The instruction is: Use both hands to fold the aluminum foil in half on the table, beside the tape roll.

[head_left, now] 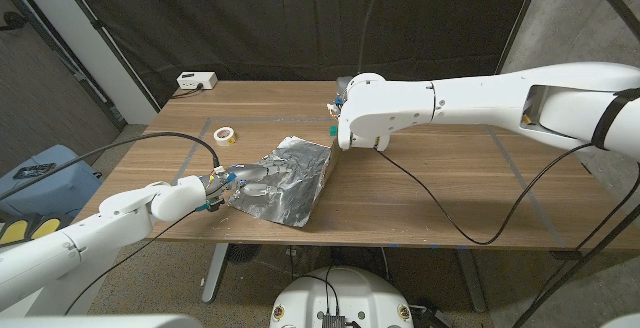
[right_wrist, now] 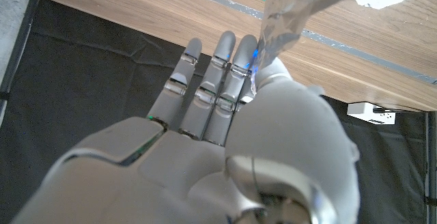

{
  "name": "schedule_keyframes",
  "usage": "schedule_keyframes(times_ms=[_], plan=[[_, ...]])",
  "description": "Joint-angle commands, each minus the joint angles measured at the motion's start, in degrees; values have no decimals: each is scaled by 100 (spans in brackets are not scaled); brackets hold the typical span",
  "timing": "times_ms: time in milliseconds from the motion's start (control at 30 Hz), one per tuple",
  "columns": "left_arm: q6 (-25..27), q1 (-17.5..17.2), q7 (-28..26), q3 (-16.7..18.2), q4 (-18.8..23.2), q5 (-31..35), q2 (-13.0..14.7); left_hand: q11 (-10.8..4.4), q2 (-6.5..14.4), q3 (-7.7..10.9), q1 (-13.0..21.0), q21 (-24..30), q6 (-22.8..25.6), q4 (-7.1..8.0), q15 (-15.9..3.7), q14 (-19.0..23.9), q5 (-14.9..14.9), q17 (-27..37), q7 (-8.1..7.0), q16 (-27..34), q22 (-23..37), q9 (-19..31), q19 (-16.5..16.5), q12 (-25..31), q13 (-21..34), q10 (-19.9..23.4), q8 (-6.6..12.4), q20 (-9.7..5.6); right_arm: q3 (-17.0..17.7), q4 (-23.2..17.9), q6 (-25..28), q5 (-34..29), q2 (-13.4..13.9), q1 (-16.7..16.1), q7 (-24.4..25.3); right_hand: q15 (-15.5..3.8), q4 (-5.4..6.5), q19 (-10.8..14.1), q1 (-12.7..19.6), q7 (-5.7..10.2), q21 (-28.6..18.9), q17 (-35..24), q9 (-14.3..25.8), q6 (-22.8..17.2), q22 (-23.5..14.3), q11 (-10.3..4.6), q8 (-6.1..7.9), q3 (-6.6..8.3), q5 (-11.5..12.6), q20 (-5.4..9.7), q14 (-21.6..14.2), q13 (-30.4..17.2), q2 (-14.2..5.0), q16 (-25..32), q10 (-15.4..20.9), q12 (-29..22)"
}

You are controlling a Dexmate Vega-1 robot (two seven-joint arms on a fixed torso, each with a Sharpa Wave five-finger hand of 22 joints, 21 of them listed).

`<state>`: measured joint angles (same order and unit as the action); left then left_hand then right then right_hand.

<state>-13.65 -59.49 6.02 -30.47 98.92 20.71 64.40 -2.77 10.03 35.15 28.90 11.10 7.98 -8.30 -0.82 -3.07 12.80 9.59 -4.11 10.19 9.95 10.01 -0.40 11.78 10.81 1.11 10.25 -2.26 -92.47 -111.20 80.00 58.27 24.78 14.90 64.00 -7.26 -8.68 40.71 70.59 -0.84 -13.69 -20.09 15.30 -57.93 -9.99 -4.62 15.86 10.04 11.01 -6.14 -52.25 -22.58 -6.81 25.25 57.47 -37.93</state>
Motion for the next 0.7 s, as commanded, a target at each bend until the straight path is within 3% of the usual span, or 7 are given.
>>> schedule_keyframes(times_ms=[33, 700], plan=[[9, 10, 8, -10, -19, -3, -9, 4, 11, -2, 59, 37, 75, 0, 7, 28, 10, 14, 9, 15, 19, 23, 190, 21, 17, 19, 45, 74, 202, 264, -2, -275, -274, -231, -241, -250, -5, 53, 43, -6, -8, -32, 33, -19, -27, 18, -26, 21, -7, -3, -71, -3, -11, 26, -9, -39], [-2, 21, -13, -14, -18, 15, -22, -8, 17, -17, 93, 36, 81, 5, 14, 24, 12, 15, 8, 13, 19, 24, 192, 17, 18, 11, 39, 78, 478, 345, -2, -1327, -453, -603, -1251, -188, 55, 149, -54, -80, -19, -9, 33, 37, -28, 86, -85, -19, -33, -77, -30, 23, -15, -18, -94, -2]])
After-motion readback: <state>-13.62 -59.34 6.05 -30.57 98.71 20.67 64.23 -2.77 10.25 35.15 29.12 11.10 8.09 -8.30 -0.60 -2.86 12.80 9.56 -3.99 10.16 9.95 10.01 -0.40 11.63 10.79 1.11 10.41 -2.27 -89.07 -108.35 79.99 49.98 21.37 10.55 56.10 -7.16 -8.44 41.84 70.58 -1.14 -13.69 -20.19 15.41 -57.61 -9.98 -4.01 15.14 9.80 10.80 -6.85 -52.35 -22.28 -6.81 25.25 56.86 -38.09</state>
